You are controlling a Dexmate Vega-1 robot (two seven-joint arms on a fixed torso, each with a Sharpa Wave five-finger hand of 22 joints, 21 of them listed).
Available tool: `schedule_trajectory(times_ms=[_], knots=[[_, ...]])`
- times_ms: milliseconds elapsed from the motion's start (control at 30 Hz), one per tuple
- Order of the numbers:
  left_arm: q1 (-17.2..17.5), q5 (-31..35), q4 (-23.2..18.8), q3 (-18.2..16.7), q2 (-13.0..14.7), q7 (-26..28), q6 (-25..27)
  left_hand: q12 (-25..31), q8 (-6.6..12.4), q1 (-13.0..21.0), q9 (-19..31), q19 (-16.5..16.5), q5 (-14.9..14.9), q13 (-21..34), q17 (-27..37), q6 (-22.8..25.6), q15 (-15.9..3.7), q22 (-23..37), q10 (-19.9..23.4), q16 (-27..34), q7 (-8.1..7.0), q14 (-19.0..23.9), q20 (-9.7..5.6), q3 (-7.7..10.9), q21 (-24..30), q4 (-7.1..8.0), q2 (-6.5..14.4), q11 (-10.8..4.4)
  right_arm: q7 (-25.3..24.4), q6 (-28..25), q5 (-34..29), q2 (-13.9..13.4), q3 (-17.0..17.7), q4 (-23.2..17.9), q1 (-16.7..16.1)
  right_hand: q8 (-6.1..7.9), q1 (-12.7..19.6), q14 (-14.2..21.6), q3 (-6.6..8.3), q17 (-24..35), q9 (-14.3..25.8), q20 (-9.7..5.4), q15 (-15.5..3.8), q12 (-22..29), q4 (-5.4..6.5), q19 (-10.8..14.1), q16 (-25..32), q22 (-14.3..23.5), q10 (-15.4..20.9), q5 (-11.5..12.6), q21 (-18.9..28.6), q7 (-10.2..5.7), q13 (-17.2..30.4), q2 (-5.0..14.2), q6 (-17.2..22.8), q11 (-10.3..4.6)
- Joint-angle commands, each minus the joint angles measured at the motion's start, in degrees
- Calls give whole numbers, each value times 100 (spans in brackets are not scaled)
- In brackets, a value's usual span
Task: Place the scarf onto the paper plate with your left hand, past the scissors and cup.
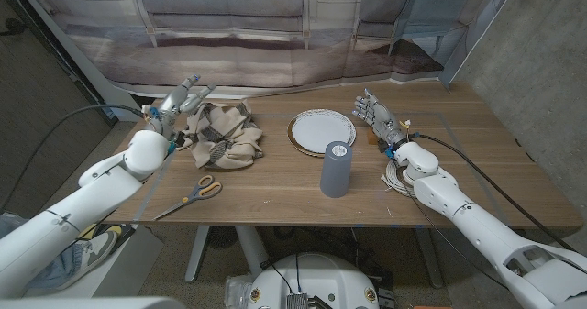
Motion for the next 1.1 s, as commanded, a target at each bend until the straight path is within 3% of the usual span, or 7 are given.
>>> schedule_trajectory(times_ms=[33,467,1100], knots=[[-239,161,1,259,37,-69,332,24,11,74,17,38,38,23,32,45,-11,9,41,2,-29,23,0,-11,8,-16,5,-6,69,23,-10,-45,2,34,12,-21,2,3,2,19,34,21,12,-21,-17,-20,0,22,37,-35,-19,-16,18,63,65,-15],[-304,270,-37,431,51,-13,524,14,5,90,18,34,52,24,32,48,-9,9,34,-6,-31,18,9,-21,4,-23,5,-6,34,47,-11,-154,61,-147,-108,-25,-1,22,-3,19,34,22,14,-18,-20,-9,6,22,58,-37,-36,-20,18,66,66,-17],[-639,722,-59,879,55,39,998,-18,-32,141,19,23,84,25,32,-21,-8,8,-21,-25,-63,-4,41,-52,-6,-56,-27,2,185,108,56,-103,39,15,-98,-31,-5,37,-11,17,34,27,9,-22,-26,5,8,22,65,-38,-59,-26,19,65,64,-22]])
